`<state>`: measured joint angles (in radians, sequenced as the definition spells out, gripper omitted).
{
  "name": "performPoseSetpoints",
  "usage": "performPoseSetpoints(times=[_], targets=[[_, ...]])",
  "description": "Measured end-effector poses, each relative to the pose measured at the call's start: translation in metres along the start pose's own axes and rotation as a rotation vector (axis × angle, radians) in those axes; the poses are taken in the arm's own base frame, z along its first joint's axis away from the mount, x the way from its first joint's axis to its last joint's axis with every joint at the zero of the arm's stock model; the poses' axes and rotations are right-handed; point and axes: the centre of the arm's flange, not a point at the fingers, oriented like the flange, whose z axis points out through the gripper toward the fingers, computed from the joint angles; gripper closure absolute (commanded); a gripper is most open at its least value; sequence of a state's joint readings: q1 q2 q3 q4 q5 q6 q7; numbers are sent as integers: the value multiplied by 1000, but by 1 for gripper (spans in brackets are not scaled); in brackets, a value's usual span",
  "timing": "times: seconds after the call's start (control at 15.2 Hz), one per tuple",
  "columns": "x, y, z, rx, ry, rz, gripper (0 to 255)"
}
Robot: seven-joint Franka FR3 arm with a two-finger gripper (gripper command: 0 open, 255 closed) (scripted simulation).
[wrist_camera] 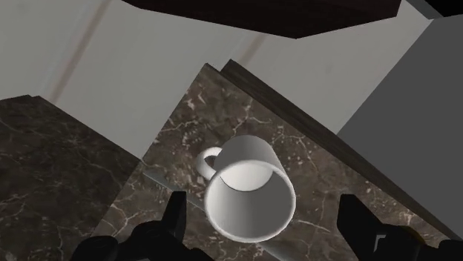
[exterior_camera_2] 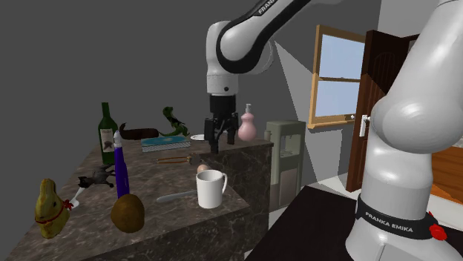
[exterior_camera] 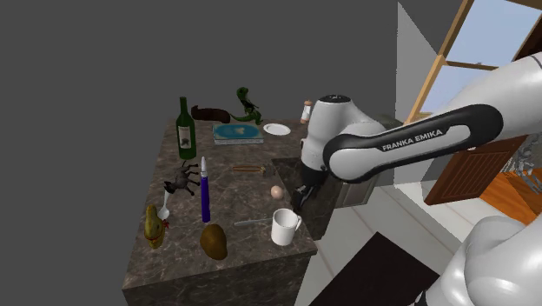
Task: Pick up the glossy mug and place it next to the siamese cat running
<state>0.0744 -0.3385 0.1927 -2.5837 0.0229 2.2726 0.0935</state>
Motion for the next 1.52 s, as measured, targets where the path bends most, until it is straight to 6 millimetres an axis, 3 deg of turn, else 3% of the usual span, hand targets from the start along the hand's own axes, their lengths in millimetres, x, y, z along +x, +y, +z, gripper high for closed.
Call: performPoseSetpoints(times=[0.33,0.66,1.06,1.45,1.52], targets=[[31,-26,52,-4,12,-1,0],[44,-46,95,-6,20,-2,0],[45,-45,127,-6,20,-1,0],[45,-45,130,-5,21,-2,0],[45,-45,130,-5,21,-2,255]])
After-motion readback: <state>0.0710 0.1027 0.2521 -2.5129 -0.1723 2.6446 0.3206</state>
